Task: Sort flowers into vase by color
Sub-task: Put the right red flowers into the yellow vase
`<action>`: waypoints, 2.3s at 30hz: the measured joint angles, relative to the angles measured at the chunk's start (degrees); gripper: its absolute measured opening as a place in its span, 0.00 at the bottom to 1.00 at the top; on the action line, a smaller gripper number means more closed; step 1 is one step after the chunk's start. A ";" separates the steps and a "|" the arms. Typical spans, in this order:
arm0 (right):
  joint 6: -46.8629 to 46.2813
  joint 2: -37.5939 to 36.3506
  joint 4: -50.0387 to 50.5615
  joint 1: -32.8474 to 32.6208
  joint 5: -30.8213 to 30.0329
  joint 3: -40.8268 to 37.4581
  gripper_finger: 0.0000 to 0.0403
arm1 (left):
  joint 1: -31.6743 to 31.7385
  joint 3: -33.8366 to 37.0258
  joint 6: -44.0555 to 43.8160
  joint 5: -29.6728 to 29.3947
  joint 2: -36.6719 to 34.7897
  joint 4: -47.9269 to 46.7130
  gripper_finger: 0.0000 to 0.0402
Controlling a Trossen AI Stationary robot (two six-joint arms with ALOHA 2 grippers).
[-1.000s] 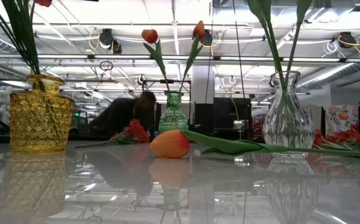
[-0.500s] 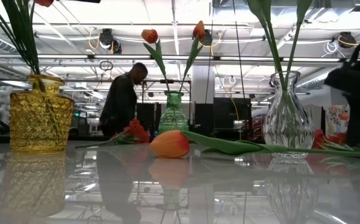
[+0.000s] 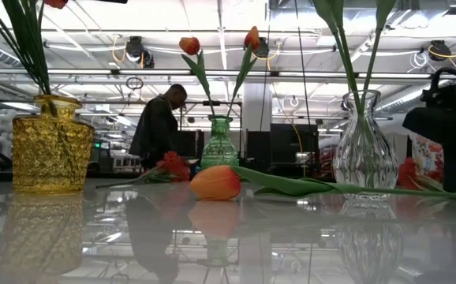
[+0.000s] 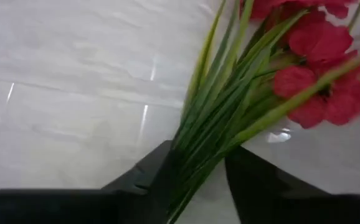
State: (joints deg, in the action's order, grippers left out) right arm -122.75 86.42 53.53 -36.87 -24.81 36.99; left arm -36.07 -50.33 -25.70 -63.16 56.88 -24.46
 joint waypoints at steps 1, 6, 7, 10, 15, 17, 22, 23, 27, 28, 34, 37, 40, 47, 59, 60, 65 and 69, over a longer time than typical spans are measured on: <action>-0.10 0.38 -0.19 0.24 0.41 0.02 0.30 | 0.00 0.00 0.64 0.00 0.00 0.17 0.73; -0.99 1.61 -0.25 0.88 1.01 0.13 0.11 | 0.00 0.02 1.21 -0.02 -0.04 0.37 0.73; -0.98 1.61 -0.24 0.91 1.15 0.13 0.07 | 0.00 0.02 1.55 -0.01 -0.09 0.42 0.73; -1.32 1.58 0.44 0.90 1.18 0.17 0.02 | 0.00 0.02 2.58 -0.02 -0.15 0.92 0.73; -3.45 0.78 3.16 0.79 -0.26 0.03 0.01 | 0.00 0.02 2.63 -0.02 -0.15 1.19 0.73; -4.25 -0.20 6.21 0.79 -2.55 1.00 0.01 | 0.00 0.02 2.58 -0.02 -0.15 1.21 0.73; -5.56 -2.53 20.04 0.79 -8.81 6.34 0.00 | 0.00 0.02 2.50 -0.02 -0.15 1.44 0.73; -5.56 -2.94 23.18 0.79 -10.14 7.83 0.00 | 0.00 0.02 2.50 -0.02 -0.15 1.50 0.73; -5.40 -3.52 34.49 0.72 -15.23 14.34 0.00 | 0.00 0.02 2.47 -0.02 -0.15 1.53 0.73; -4.96 -3.55 36.52 0.72 -16.08 16.17 0.00 | 0.00 0.02 2.47 -0.02 -0.15 1.54 0.73; 3.42 -4.90 36.53 0.64 -22.31 22.98 0.00 | 0.00 0.03 2.13 0.25 -0.15 1.62 0.73; 5.92 -5.16 36.45 0.33 -23.88 25.24 0.00 | 0.00 0.04 2.10 0.63 -0.15 1.76 0.73; 9.13 -5.30 36.49 0.33 -25.88 27.19 0.00 | 0.00 0.04 2.10 1.26 -0.15 1.78 0.73; 24.35 -7.47 36.46 0.40 -26.58 31.04 0.00 | 0.00 0.04 2.10 1.66 -0.15 1.91 0.73; 57.62 -18.82 36.48 0.38 -22.76 34.21 0.00 | 0.00 0.04 2.13 1.66 -0.15 2.51 0.73; 60.40 -20.07 36.53 0.39 -22.81 34.75 0.00 | 0.00 0.04 2.13 1.66 -0.15 2.85 0.73; 74.62 -25.67 36.51 0.40 -23.14 36.63 0.00 | 0.00 0.04 2.09 1.67 -0.15 3.14 0.73; 88.26 -28.86 36.51 0.40 -25.29 37.68 0.00 | 0.00 0.04 2.10 1.68 -0.15 3.60 0.73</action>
State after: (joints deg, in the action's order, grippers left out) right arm -34.50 57.56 90.04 -36.47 -50.10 74.68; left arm -36.07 -50.28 -23.59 -61.47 56.73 -20.86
